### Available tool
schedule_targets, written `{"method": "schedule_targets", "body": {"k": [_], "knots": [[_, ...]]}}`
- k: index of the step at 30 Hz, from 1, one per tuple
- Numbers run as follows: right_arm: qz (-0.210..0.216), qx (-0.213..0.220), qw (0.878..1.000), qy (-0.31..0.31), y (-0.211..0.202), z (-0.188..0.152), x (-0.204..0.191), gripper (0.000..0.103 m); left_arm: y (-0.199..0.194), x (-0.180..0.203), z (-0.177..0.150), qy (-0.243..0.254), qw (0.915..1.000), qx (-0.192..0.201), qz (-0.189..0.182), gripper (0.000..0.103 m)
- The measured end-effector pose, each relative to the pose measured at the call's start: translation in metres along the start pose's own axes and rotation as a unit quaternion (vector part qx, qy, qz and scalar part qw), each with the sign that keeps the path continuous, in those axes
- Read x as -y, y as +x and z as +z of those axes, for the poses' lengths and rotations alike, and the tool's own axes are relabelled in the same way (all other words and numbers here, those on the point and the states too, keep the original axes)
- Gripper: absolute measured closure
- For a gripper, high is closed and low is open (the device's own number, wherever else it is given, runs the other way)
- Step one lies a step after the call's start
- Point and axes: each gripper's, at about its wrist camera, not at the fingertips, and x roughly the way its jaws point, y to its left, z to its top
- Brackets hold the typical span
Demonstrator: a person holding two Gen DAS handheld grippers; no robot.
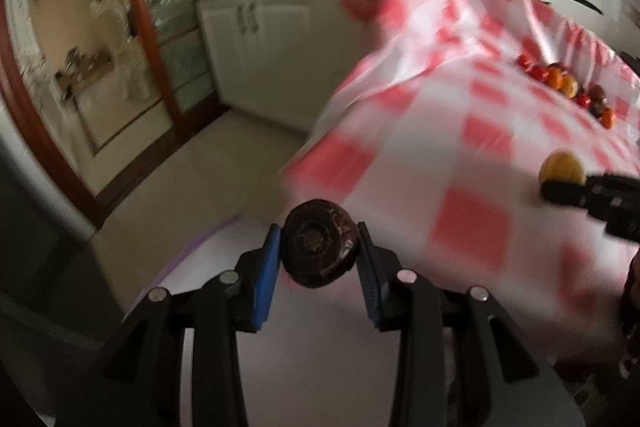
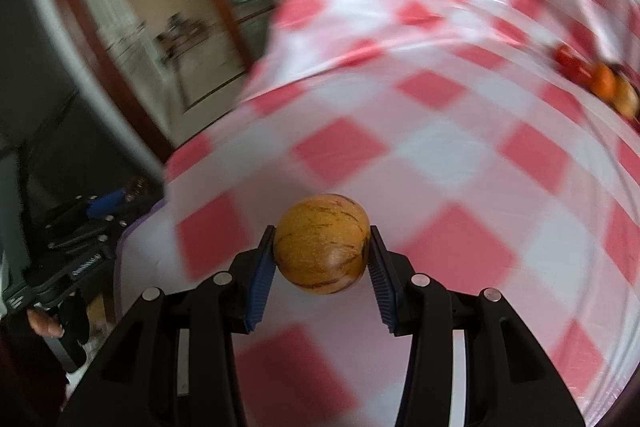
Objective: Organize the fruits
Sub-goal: 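Carry the plum and melon to the white box and open both tools, then return both tools to the fruit row on the tablecloth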
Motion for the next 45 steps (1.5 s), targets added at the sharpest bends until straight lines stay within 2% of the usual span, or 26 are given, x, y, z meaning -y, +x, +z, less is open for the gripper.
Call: {"method": "schedule_targets", "body": {"k": [5,8,11,14,17,21,23,26,27,28,29,30,32,33,34,35,36,37,38,39,40,41,42,43,45], "knots": [[0.051,-0.016,0.996,-0.072,0.012,-0.004,-0.059,0.059,0.008,-0.051,-0.052,-0.029,0.9979,-0.045,0.035,0.066],[0.092,-0.024,0.988,-0.12,0.02,-0.016,-0.102,0.058,0.022,-0.074,-0.078,-0.049,0.9948,-0.074,0.049,0.066],[0.125,-0.052,0.98,-0.145,0.031,-0.025,-0.127,0.06,0.038,-0.088,-0.095,-0.057,0.9919,-0.092,0.066,0.066],[0.117,-0.083,0.972,-0.188,0.052,-0.039,-0.152,0.06,0.049,-0.099,-0.106,-0.077,0.989,-0.106,0.068,0.066],[0.114,-0.128,0.964,-0.203,0.082,-0.051,-0.166,0.06,0.061,-0.104,-0.115,-0.07,0.9866,-0.118,0.089,0.066],[0.071,-0.186,0.946,-0.257,0.127,-0.08,-0.188,0.061,0.077,-0.11,-0.125,-0.078,0.9826,-0.136,0.1,0.066],[0.067,-0.197,0.945,-0.254,0.133,-0.084,-0.187,0.061,0.081,-0.112,-0.128,-0.082,0.9814,-0.139,0.104,0.065],[0.062,-0.189,0.943,-0.267,0.124,-0.089,-0.191,0.06,0.085,-0.117,-0.129,-0.085,0.9807,-0.135,0.113,0.064],[0.067,-0.189,0.943,-0.267,0.124,-0.087,-0.193,0.057,0.086,-0.118,-0.128,-0.088,0.9809,-0.134,0.109,0.056],[0.077,-0.186,0.942,-0.268,0.12,-0.085,-0.192,0.055,0.087,-0.119,-0.126,-0.093,0.9816,-0.131,0.103,0.05],[0.079,-0.184,0.942,-0.27,0.118,-0.083,-0.193,0.051,0.086,-0.121,-0.125,-0.099,0.9826,-0.124,0.098,0.036],[0.079,-0.179,0.943,-0.268,0.11,-0.079,-0.194,0.041,0.082,-0.12,-0.123,-0.102,0.9828,-0.118,0.099,0.026],[0.096,-0.162,0.951,-0.243,0.09,-0.062,-0.19,0.036,0.076,-0.119,-0.119,-0.104,0.9837,-0.105,0.103,0.024],[0.11,-0.139,0.959,-0.222,0.071,-0.046,-0.189,0.032,0.074,-0.12,-0.115,-0.103,0.9842,-0.098,0.106,0.022],[0.117,-0.114,0.966,-0.203,0.051,-0.029,-0.187,0.021,0.073,-0.12,-0.111,-0.103,0.9842,-0.093,0.111,0.019],[0.122,-0.084,0.972,-0.182,0.027,-0.013,-0.185,0.016,0.068,-0.121,-0.105,-0.106,0.9833,-0.086,0.121,0.014],[0.133,-0.033,0.977,-0.162,-0.007,0.007,-0.179,0.014,0.062,-0.12,-0.098,-0.11,0.9828,-0.08,0.126,0.009],[0.154,0.038,0.977,-0.142,-0.044,0.02,-0.168,0.013,0.053,-0.117,-0.085,-0.108,0.9834,-0.068,0.13,0.006],[0.166,0.095,0.973,-0.126,-0.067,0.024,-0.157,0.012,0.046,-0.114,-0.076,-0.101,0.9845,-0.058,0.131,0.003],[0.163,0.171,0.965,-0.112,-0.091,0.022,-0.141,0.004,0.036,-0.106,-0.064,-0.088,0.9866,-0.043,0.131,0.001],[0.1,0.184,0.97,-0.127,-0.095,0.018,-0.134,0.004,0.028,-0.097,-0.053,-0.072,0.9889,-0.028,0.127,0.001],[0.038,0.146,0.978,-0.143,-0.087,0.019,-0.13,0.004,0.015,-0.082,-0.035,-0.048,0.9918,-0.005,0.119,0.001],[-0.045,0.097,0.984,-0.141,-0.071,0.018,-0.119,0.007,0.01,-0.072,-0.024,-0.036,0.9928,0.006,0.114,0.001],[-0.075,0.098,0.986,-0.113,-0.071,0.014,-0.099,0.014,0.001,-0.054,-0.008,-0.019,0.9943,0.026,0.102,0.001],[-0.088,0.12,0.988,-0.035,-0.087,0.01,-0.043,0.014,-0.004,-0.025,0.014,-0.001,0.9963,0.04,0.076,0.001]]}}
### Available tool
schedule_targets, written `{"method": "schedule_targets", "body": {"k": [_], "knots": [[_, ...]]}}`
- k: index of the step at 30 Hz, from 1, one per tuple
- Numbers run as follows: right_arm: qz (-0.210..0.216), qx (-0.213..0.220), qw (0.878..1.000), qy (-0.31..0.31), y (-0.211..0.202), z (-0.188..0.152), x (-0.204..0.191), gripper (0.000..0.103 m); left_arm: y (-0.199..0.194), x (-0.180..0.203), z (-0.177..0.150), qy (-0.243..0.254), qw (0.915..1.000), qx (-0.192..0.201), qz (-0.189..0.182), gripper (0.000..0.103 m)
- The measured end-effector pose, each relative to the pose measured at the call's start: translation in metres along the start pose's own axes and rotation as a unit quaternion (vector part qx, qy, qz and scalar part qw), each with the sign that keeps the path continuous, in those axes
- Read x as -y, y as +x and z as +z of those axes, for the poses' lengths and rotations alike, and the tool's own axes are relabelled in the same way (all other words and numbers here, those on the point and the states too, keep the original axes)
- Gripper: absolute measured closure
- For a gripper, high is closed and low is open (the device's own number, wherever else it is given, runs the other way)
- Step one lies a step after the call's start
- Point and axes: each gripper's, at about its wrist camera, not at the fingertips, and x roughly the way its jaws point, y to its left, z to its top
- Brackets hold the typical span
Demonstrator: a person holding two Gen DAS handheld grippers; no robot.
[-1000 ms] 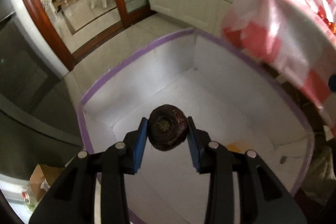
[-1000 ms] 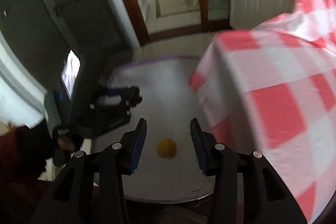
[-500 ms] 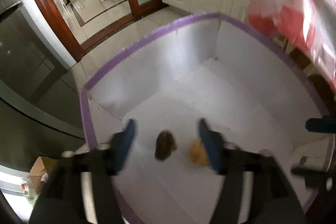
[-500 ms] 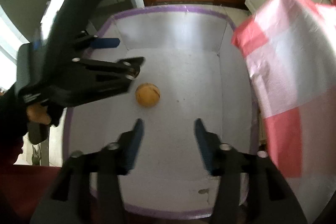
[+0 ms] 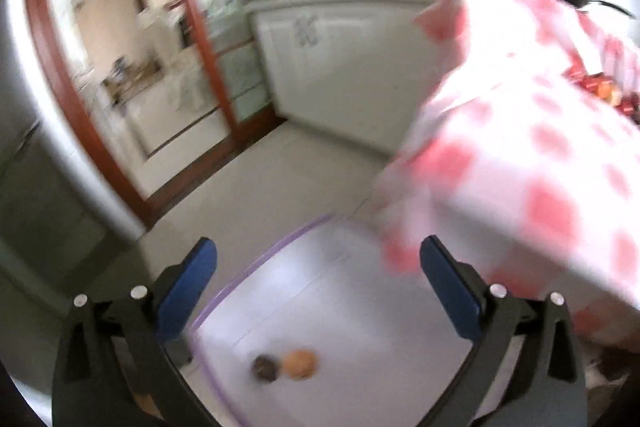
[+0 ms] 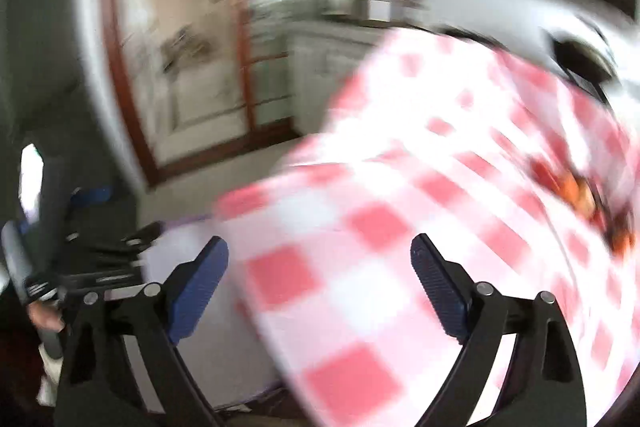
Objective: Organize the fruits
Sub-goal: 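Return both tools to the fruit row on the tablecloth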
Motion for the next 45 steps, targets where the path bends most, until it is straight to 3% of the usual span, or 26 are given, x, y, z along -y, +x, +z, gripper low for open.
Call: {"method": "schedule_targets", "body": {"k": [2,6,9,13,15,18,23,26,30,34,35,37,42,45], "knots": [[-0.029,0.008,0.998,0.049,-0.011,-0.002,0.054,0.011,-0.004,0.038,0.024,0.022,0.999,0.007,-0.038,0.001],[-0.157,0.006,0.977,0.145,-0.024,-0.019,0.187,0.006,-0.007,0.151,0.065,0.115,0.9884,0.031,-0.095,0.001],[-0.186,0.001,0.956,0.227,-0.032,-0.049,0.274,0.006,0.005,0.254,0.088,0.182,0.972,0.021,-0.148,0.001],[-0.219,-0.033,0.924,0.312,-0.03,-0.087,0.361,0.006,0.033,0.38,0.114,0.198,0.9523,-0.018,-0.232,0.001],[-0.208,-0.041,0.907,0.364,-0.031,-0.102,0.401,0.006,0.044,0.421,0.12,0.195,0.9505,-0.022,-0.241,0.001],[-0.211,-0.029,0.904,0.371,-0.035,-0.102,0.42,0.006,0.057,0.475,0.129,0.17,0.954,-0.025,-0.246,0.001],[-0.212,-0.009,0.921,0.328,-0.022,-0.077,0.44,0.006,0.08,0.498,0.152,0.114,0.9592,-0.051,-0.254,0.001],[-0.196,-0.042,0.935,0.293,0.002,-0.062,0.445,0.006,0.086,0.491,0.159,0.092,0.9618,-0.054,-0.252,0.001],[-0.188,-0.1,0.948,0.236,0.035,-0.045,0.444,0.007,0.092,0.47,0.162,0.062,0.9597,-0.074,-0.264,0.001],[-0.177,-0.097,0.953,0.224,0.049,-0.035,0.449,0.01,0.097,0.464,0.162,0.05,0.9532,-0.091,-0.284,0.001],[-0.173,-0.096,0.953,0.229,0.052,-0.035,0.453,0.012,0.096,0.464,0.162,0.053,0.9524,-0.09,-0.286,0.001],[-0.161,-0.098,0.952,0.241,0.056,-0.035,0.461,0.028,0.096,0.463,0.16,0.054,0.9521,-0.093,-0.286,0.001],[-0.132,-0.094,0.952,0.258,0.064,-0.035,0.471,0.037,0.103,0.459,0.161,0.041,0.9468,-0.113,-0.299,0.001],[-0.138,-0.095,0.955,0.245,0.068,-0.032,0.467,0.049,0.101,0.462,0.159,0.049,0.947,-0.113,-0.297,0.001]]}}
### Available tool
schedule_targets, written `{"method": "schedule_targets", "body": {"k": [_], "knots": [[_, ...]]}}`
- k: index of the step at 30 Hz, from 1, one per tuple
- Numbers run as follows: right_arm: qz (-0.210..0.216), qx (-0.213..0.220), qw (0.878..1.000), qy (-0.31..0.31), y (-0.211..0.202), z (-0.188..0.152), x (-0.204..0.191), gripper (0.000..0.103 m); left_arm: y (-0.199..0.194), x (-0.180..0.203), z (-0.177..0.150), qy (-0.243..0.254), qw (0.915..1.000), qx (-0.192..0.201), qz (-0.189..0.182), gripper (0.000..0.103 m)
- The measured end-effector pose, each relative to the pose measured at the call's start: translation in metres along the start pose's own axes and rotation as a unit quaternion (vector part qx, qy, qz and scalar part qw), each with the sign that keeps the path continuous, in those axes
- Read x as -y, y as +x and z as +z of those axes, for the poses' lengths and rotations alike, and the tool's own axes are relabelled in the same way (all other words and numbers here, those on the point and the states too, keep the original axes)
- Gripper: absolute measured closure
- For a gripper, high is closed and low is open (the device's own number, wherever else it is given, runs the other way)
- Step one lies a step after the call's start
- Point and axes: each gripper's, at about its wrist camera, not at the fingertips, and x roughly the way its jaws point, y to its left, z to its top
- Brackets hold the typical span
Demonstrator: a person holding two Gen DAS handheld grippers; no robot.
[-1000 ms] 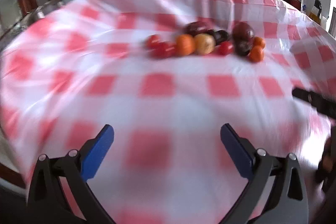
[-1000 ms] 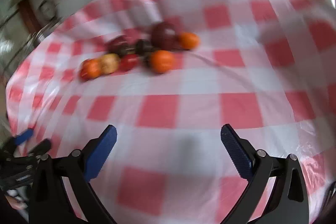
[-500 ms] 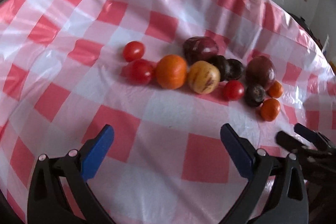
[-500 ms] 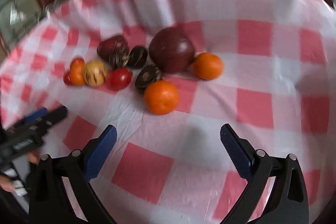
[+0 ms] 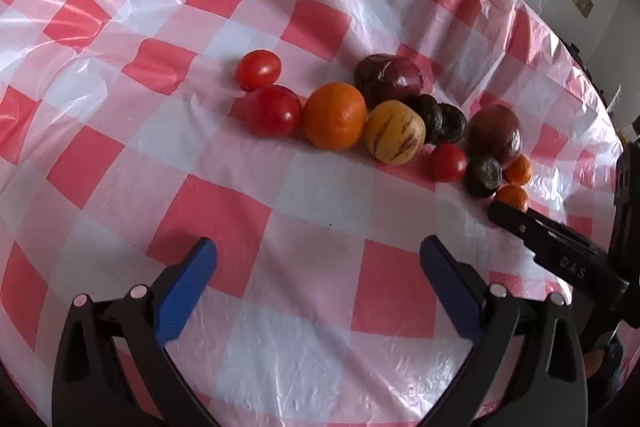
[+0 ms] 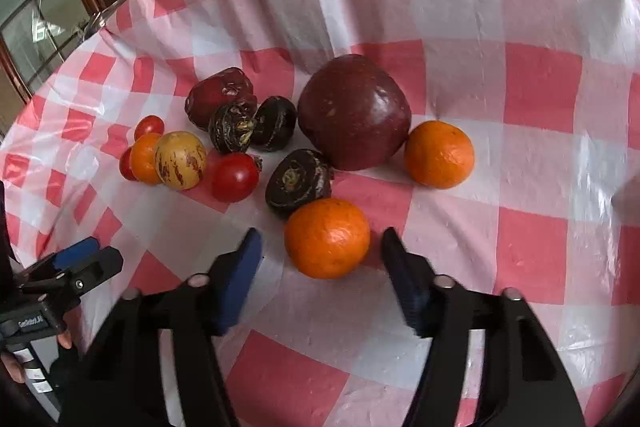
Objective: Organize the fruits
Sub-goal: 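Return both tools to the fruit row on the tablecloth, then grasp the red tomato with the left tool while the right tool grasps the orange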
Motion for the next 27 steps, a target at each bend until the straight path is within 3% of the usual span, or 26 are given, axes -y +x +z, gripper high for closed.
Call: {"method": "schedule_targets", "body": {"k": [4,7,13,15,21,27], "knots": [[-0.02,0.015,1.0,-0.019,-0.002,-0.002,-0.01,0.061,-0.002,-0.001,-0.001,-0.002,1.0,0.001,-0.005,0.001],[-0.017,0.036,0.999,-0.017,-0.009,-0.004,-0.009,0.063,-0.006,-0.012,0.001,-0.024,0.9997,0.008,-0.004,0.001],[-0.006,0.073,0.997,-0.002,-0.022,-0.008,-0.003,0.063,-0.017,-0.048,0.012,-0.082,0.9944,0.042,0.052,0.001],[0.0,0.075,0.997,0.012,-0.022,-0.007,0.002,0.063,-0.014,-0.052,0.018,-0.08,0.9937,0.037,0.068,0.007],[0.006,0.067,0.998,0.016,-0.02,-0.007,0.003,0.063,0.014,-0.036,0.042,0.001,0.9935,0.002,0.114,0.022],[0.007,0.064,0.998,0.02,-0.018,-0.007,0.004,0.063,0.036,-0.019,0.065,0.065,0.9916,-0.002,0.112,0.041]]}}
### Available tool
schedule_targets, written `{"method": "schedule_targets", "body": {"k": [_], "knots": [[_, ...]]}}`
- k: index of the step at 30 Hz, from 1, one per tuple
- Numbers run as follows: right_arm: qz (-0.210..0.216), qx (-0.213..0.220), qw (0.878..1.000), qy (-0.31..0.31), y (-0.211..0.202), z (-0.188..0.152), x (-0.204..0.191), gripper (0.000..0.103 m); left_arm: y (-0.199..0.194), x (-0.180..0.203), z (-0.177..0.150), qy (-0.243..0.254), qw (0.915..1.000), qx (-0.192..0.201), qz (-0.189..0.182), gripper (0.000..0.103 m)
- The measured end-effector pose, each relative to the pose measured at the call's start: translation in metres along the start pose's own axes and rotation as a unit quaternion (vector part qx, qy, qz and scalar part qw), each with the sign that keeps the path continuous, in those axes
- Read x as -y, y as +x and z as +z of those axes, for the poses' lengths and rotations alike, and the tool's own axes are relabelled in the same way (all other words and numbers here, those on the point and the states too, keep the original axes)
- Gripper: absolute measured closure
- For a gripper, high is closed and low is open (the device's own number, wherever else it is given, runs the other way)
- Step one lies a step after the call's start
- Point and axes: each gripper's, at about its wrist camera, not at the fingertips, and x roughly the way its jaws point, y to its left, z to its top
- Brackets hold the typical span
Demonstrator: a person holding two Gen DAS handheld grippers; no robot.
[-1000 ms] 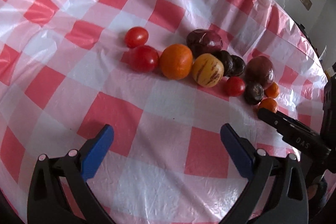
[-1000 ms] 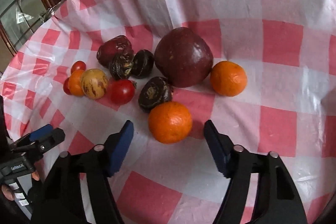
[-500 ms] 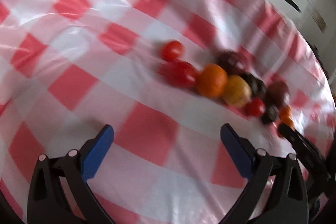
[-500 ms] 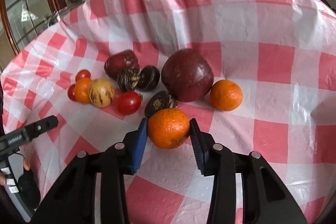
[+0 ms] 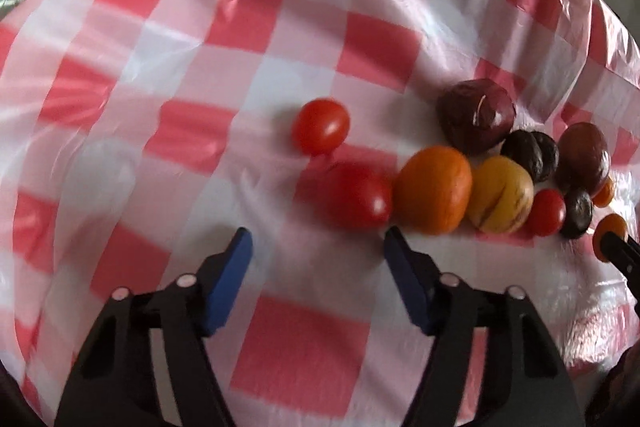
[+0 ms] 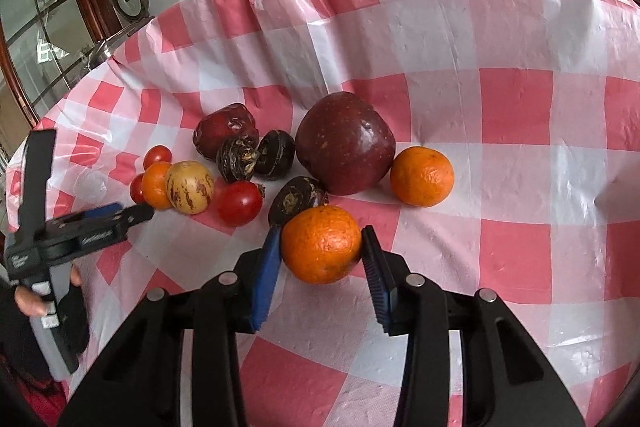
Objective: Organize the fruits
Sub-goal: 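Grasp the red tomato with the left tool while the right tool grasps the orange, then carry the tomato and orange to the white box and open both tools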
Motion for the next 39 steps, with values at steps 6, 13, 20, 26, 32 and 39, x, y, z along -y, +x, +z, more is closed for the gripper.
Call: {"method": "schedule_targets", "body": {"k": [6,13,20,26,32,39], "knots": [[0.006,-0.001,1.0,0.0,0.001,0.0,0.0,0.063,-0.002,0.002,0.004,0.006,0.9996,0.018,-0.022,0.067],[0.017,-0.002,1.0,0.001,0.001,0.0,0.001,0.063,-0.07,-0.002,-0.034,-0.032,0.9955,0.061,-0.065,0.067],[0.018,-0.002,1.0,0.013,0.0,0.0,0.005,0.063,-0.083,0.028,-0.082,-0.026,0.9918,0.064,-0.108,0.067],[0.015,0.007,1.0,0.025,-0.003,0.0,0.009,0.063,-0.08,0.013,-0.069,-0.051,0.9895,0.087,-0.104,0.067],[0.009,0.0,0.999,0.045,-0.014,-0.012,0.005,0.063,-0.096,-0.01,-0.08,-0.084,0.987,0.083,-0.109,0.067],[0.042,0.004,0.997,0.066,-0.053,-0.063,-0.03,0.063,-0.126,-0.035,-0.129,-0.09,0.9868,0.086,-0.103,0.067]]}}
